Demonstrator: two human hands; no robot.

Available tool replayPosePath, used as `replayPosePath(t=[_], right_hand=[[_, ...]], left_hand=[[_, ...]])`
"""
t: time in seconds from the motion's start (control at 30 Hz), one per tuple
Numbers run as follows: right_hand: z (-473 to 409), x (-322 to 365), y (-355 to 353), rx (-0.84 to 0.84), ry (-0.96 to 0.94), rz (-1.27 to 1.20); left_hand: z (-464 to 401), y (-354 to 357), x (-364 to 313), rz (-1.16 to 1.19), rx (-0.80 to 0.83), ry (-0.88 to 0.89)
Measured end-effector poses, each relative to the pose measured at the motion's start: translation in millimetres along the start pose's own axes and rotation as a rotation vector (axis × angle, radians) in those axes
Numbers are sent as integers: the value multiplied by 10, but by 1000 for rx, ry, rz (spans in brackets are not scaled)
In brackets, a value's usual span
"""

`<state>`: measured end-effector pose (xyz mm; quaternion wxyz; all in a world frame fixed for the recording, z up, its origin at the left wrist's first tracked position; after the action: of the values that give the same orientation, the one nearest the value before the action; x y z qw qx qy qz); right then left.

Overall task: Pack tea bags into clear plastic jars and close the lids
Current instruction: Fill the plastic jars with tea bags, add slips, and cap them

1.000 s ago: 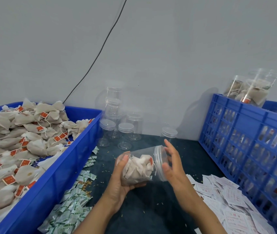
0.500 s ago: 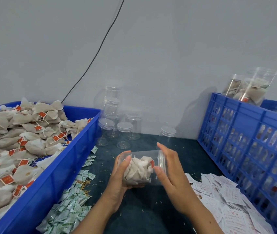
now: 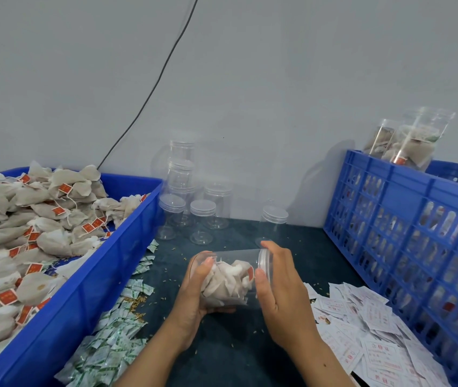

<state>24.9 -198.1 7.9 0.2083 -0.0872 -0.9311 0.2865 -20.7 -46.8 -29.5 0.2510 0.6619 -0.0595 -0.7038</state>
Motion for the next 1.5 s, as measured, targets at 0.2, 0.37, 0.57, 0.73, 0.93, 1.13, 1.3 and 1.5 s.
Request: replayPosePath(t=[0.2,0.37,0.57,0.73,0.93,1.13,1.3,1.5], right_hand=[[-10,-1,90,-9,59,-113],[-34,-11,71,10,105,-148],[-78,-28,12,-29,123,-177],[-149,-57,-70,80,421,-495],[-215,58,-304,25,681,-969],[-508,158,-694,-205,597,-867],[-1008,86,-1567,-427,509,-700],[-1569,-334,-2654,-554,444,-432]], left_hand=[[-11,-85,-39,-91,-65,82],[-5,-73,-28,-98,-103,106],[-1,-28,-50,-158,-139,156],[27,37,-57,-109,-148,91],[75,302,-171,148,-95,39],[156,960,-463,153,198,12],[-19,1664,-911,-278,165,122],[-407,2794,-1502,-436,193,378]])
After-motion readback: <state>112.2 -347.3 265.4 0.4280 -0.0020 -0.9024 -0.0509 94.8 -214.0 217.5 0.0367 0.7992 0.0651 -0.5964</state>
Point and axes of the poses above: each hand's wrist, its own z-axis away from the middle knuckle, its own y-axis out of the palm, x = y × z, the point moved 2 cm from there along -z, towards the middle knuckle, and after that the axes turned 15 degrees about -y, right-handed, at the moved point
